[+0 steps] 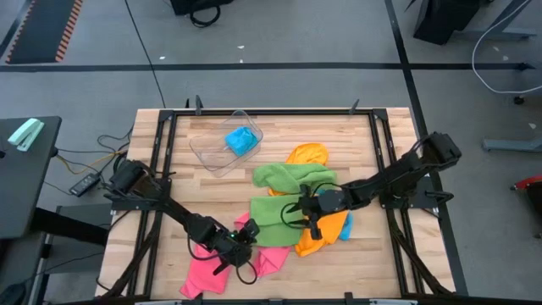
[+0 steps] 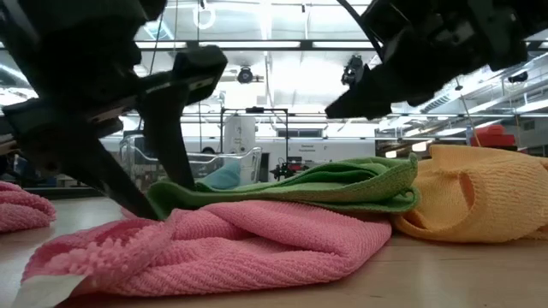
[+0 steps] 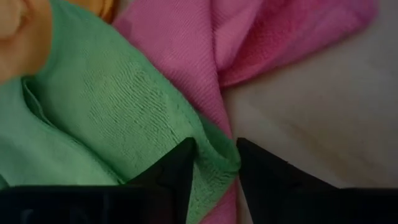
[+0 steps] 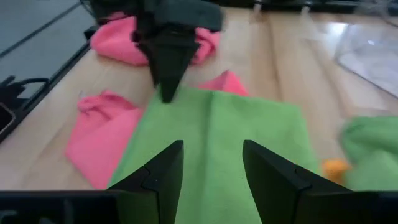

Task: Fold microfiber towels
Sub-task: Fold the left green microfiber towel

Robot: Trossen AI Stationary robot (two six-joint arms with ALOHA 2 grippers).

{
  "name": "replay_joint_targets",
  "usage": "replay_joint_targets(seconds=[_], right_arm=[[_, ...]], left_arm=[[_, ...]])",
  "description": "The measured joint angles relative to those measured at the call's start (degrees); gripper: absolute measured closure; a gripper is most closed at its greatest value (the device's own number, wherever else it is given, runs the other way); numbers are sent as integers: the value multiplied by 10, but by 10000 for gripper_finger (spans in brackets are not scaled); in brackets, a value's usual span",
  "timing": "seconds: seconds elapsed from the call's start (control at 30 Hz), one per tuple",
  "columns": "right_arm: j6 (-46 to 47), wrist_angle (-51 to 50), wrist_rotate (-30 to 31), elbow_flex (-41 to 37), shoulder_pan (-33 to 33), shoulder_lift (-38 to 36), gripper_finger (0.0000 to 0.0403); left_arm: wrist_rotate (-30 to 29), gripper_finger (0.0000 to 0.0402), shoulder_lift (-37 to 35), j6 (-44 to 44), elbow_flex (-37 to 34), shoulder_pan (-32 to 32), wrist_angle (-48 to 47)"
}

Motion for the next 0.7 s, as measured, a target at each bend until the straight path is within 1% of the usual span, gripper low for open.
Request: replay_joint_targets(seconds=[0.17,0.27,0.37,0.43,0.57,0.7], right_arm=[[-28,0,3,13,49,41,228],[-61,-5,43,42,87,60,228],[-91,-64,94,82,123,84,228],[-103,-122,120,112,141,97,227],[-125,-234,146,169,160,128,220],[-160,-295,174,208,168,150,219]], left_arm=[[-1,305,0,-45,0,1,8],[0,320,0,-69,0,4,11],[0,332,0,-92,0,10,13],[0,337,0,-111,0,14,15],[3,339,0,-145,0,16,16],[6,332,0,-165,0,16,17]])
